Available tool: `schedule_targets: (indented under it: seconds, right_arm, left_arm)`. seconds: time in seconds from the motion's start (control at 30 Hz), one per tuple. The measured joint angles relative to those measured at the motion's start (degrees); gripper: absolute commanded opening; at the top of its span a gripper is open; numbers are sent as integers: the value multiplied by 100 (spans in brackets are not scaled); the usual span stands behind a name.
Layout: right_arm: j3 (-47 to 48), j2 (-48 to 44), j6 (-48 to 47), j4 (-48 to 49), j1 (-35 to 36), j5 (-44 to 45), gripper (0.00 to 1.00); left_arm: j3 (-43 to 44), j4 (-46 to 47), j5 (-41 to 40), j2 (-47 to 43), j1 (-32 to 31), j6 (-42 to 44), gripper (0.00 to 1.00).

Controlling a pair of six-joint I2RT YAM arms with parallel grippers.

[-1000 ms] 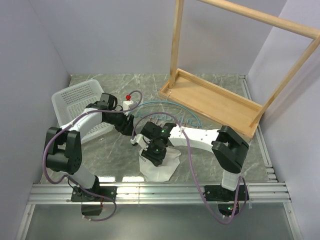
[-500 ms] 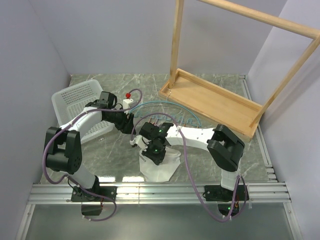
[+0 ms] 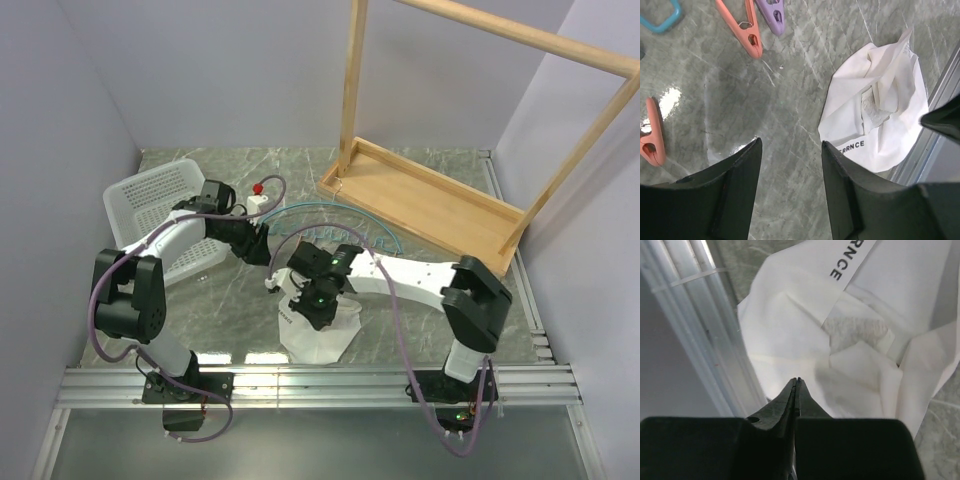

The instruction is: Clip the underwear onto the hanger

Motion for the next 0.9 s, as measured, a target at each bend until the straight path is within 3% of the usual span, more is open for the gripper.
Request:
schedule_targets:
  seconds: [0.2, 0.27, 0.3, 0.4, 0.9]
  right_arm:
    - [-367, -931, -22, -33, 0, -61, 0]
    - [-527, -1119, -22, -24, 0, -50, 11]
    - [-570, -1143, 0, -24, 0, -42, 25]
    - [-577, -1056, 39, 37, 0, -20, 39]
    - [-101, 302, 138, 201, 2, 114, 43]
  left_arm:
    - [20, -140, 55, 0, -282, 179, 52]
    - [15, -149, 98, 0, -435, 197, 53]
    - [11, -149, 118, 2, -503, 192, 53]
    - [9, -138, 205, 55, -588, 155, 54]
    - [61, -173, 236, 262, -328, 118, 56]
